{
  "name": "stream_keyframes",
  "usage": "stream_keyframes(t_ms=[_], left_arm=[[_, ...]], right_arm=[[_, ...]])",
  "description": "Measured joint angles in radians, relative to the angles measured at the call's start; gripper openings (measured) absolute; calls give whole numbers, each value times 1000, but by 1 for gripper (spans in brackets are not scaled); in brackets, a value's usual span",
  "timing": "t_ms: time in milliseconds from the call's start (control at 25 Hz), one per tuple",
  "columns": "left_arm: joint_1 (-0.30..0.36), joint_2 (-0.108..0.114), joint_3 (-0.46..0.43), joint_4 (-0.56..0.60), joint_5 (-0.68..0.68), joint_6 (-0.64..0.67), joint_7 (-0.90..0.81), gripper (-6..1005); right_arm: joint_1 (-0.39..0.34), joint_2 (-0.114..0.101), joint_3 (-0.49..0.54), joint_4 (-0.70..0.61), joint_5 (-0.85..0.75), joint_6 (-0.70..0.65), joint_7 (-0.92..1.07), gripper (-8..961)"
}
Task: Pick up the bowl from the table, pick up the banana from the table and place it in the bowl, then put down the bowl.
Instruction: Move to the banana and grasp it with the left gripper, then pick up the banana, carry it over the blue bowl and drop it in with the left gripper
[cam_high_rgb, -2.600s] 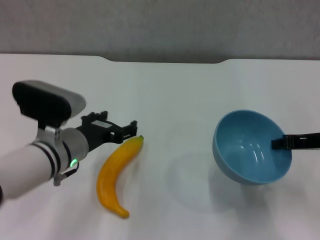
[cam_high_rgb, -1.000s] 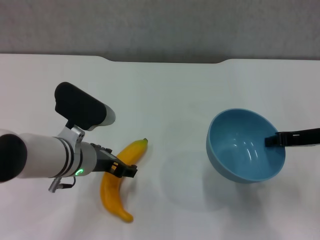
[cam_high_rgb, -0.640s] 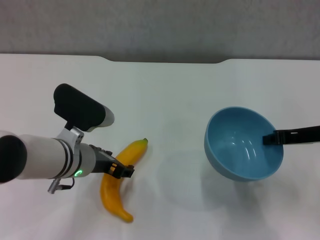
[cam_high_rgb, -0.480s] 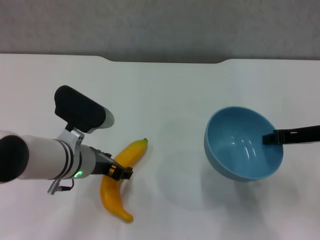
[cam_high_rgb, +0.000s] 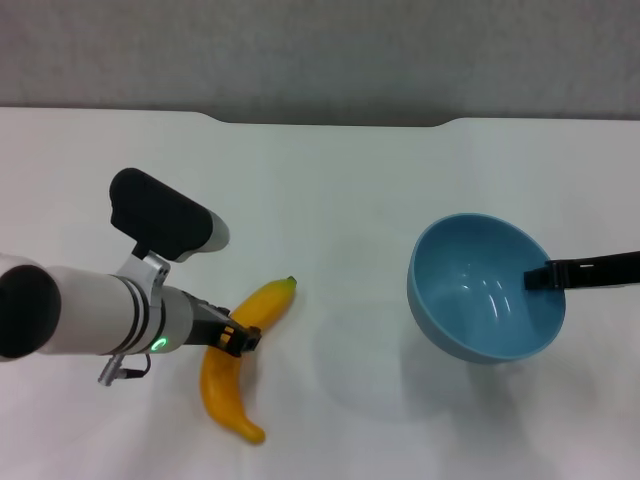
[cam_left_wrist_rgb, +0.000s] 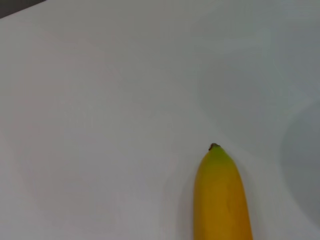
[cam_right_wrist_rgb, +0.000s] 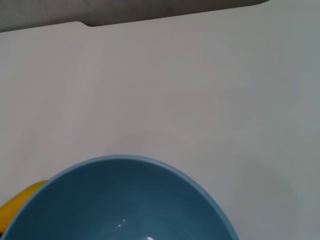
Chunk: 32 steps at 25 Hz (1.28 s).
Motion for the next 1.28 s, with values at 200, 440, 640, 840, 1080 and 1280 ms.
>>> stream_keyframes(t_ms=[200,440,640,840,1080,1280], left_arm=[[2,1,-1,4,0,9,-1,477],[6,1,-23,-13,-6,9,-2,477],[58,8,-111,-185,-98,6,45,477],[74,8,-123,-301,-195,-27,123,477],[66,8,-118,-371,-283,-51,154,476],[64,2,-108,-428,-390,-46,205,476]], right_arm=[[1,0,0,2,-1,1,0,33],[-1,0,0,8,-2,6,0,33],[18,-1,0,52,-4,4,0,33],[83,-5,-1,143,-13,-10,3,33],[152,-5,-1,212,-36,-9,5,33],[194,-5,-2,255,-38,-3,4,34]])
